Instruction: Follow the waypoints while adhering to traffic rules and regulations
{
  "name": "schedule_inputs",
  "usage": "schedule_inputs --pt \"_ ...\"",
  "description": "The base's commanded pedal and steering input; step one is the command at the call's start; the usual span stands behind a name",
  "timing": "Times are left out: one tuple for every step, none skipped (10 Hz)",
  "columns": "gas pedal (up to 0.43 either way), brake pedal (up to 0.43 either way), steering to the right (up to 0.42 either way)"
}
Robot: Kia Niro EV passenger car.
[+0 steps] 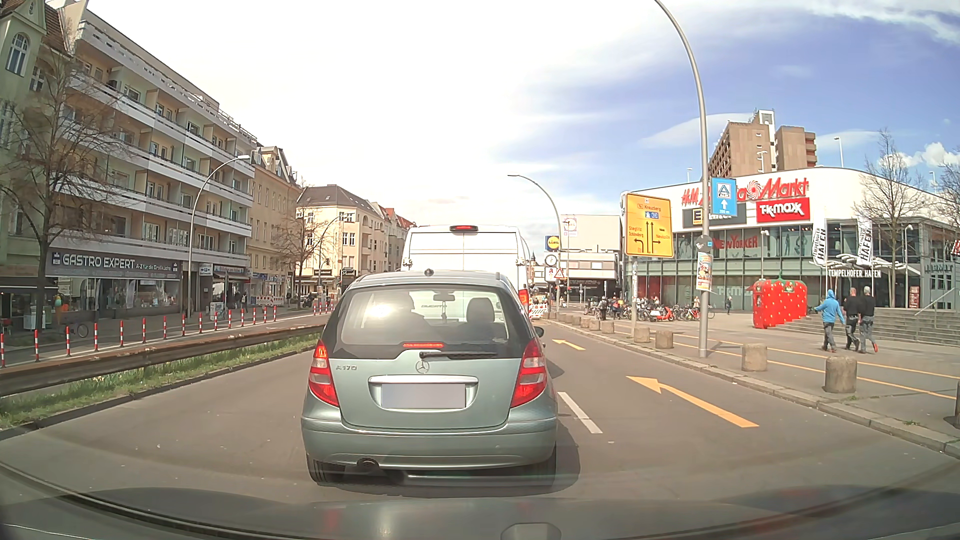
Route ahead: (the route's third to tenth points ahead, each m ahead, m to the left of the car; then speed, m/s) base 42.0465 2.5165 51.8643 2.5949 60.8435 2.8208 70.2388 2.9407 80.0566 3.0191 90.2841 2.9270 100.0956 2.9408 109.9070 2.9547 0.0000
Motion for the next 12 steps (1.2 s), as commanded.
schedule_inputs --pt "0.000 0.396 0.005" --pt "0.000 0.402 0.005" --pt "0.000 0.402 0.005" --pt "0.000 0.409 0.005" --pt "0.000 0.402 0.005" --pt "0.000 0.402 0.005" --pt "0.000 0.396 0.005" --pt "0.000 0.396 0.005" --pt "0.000 0.396 0.005" --pt "0.000 0.402 0.005" --pt "0.000 0.409 0.005" --pt "0.000 0.409 0.005"
